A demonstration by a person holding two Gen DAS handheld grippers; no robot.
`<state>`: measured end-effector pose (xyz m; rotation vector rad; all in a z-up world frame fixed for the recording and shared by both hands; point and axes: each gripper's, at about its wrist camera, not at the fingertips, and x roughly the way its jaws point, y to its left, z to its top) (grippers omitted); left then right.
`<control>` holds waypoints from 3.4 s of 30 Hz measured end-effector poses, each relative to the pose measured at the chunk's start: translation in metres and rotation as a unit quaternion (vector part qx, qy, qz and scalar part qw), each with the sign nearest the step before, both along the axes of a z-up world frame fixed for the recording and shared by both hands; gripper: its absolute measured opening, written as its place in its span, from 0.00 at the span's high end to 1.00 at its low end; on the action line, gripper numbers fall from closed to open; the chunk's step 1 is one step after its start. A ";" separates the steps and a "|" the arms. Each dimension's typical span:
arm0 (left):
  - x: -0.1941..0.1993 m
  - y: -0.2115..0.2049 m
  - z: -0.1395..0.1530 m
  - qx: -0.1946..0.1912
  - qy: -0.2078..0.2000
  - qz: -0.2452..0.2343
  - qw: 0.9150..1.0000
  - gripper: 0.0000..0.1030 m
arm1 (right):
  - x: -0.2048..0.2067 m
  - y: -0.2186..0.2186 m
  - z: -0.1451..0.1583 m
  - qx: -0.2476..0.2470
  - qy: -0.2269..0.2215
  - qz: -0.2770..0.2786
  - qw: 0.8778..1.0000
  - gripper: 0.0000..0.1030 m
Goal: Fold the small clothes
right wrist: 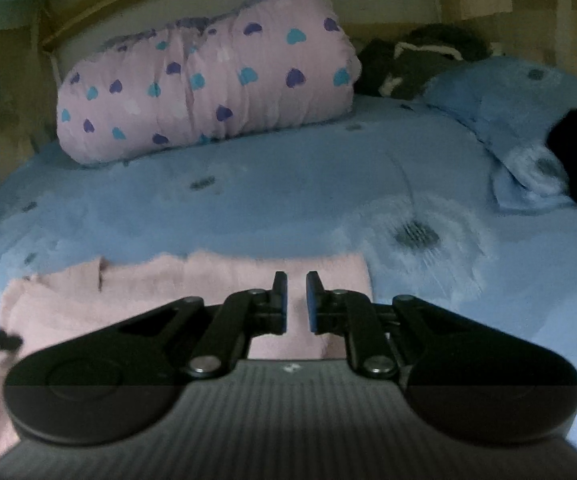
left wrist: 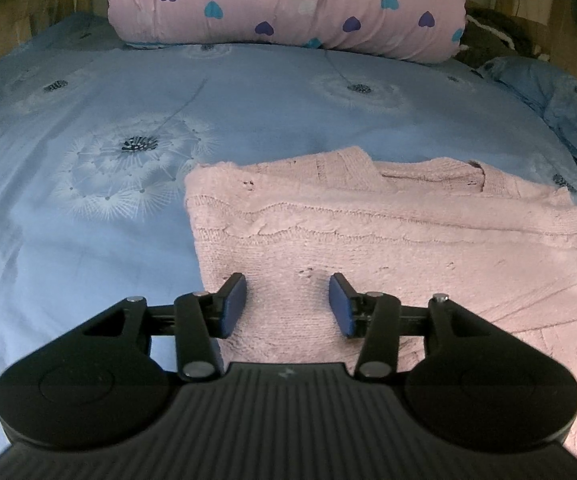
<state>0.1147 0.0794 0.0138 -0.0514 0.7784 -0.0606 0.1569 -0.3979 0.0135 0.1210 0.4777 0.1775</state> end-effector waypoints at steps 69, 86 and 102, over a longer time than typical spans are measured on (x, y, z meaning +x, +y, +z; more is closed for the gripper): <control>-0.074 0.014 0.077 0.059 0.010 -0.031 0.998 0.43 | -0.076 -0.008 -0.002 -0.024 0.093 0.084 0.992 0.87; -0.222 0.002 0.054 0.070 0.045 -0.006 0.997 0.38 | -0.194 -0.014 -0.030 -0.064 0.144 0.056 0.986 0.86; -0.269 -0.004 0.051 0.066 0.037 0.044 0.996 0.37 | -0.255 0.012 -0.038 -0.076 0.118 0.056 0.989 0.86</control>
